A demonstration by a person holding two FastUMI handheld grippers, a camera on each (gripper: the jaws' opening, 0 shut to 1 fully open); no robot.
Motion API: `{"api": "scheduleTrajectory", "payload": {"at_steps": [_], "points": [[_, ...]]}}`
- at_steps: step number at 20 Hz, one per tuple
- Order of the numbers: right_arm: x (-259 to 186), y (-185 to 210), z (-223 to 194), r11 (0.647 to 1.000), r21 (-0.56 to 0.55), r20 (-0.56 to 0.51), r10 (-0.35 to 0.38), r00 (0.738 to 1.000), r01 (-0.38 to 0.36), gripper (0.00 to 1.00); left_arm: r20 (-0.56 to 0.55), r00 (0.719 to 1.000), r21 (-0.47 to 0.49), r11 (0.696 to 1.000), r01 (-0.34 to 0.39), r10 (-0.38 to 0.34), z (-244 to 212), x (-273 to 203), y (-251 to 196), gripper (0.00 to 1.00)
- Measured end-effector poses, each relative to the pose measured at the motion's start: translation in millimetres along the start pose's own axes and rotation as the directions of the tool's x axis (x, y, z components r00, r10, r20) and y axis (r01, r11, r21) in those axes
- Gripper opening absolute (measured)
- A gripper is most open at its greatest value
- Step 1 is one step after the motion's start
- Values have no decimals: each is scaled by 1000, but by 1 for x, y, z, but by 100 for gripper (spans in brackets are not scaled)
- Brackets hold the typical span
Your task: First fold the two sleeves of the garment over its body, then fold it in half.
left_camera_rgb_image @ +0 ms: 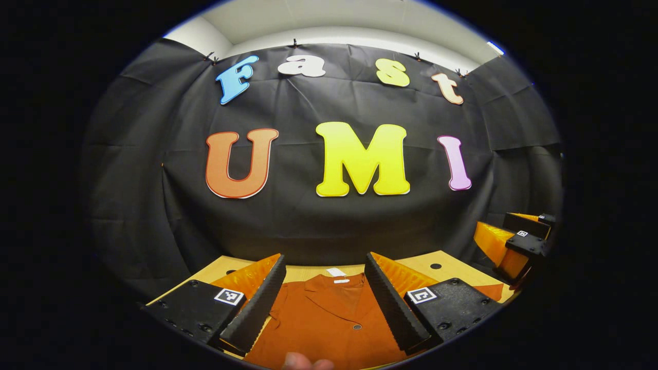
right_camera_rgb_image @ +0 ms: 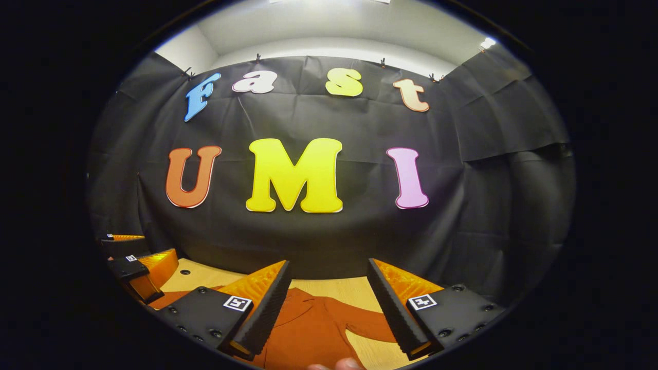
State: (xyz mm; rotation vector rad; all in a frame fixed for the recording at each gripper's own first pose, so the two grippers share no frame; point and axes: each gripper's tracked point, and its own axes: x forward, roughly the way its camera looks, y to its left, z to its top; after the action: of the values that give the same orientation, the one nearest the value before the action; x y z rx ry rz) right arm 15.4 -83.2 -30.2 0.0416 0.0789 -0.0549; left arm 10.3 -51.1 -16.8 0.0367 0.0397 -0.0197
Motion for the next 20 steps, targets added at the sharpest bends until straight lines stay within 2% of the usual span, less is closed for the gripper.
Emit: {"api": "scheduleTrajectory", "payload": {"at_steps": [3, 6, 9, 12, 15, 20], "points": [[3, -16, -16, 1000, -1, -46, -24, 999, 24, 94, -7, 1000, 2, 1000, 2, -2, -1, 1, -3, 99], [6, -53, -34, 995, 7, -107, -99, 989, 100, 94, -12, 1000, 7, 1000, 4, -4, -2, 1, -5, 99], [7, -103, -56, 984, 11, -164, -176, 971, 180, 94, -18, 1000, 13, 1000, 5, -5, -4, 4, -7, 99], [6, -155, -89, 969, 4, -253, -238, 938, 247, 94, -24, 1000, 31, 999, 9, -8, -5, 6, -9, 99], [1, -195, -139, 959, -10, -397, -265, 879, 284, 94, -34, 999, 49, 999, 11, -10, -7, 8, -14, 99], [-3, -242, -224, 932, 41, -632, -255, 732, 359, 94, -82, 997, 74, 997, -7, 13, -19, 10, -18, 99]]}}
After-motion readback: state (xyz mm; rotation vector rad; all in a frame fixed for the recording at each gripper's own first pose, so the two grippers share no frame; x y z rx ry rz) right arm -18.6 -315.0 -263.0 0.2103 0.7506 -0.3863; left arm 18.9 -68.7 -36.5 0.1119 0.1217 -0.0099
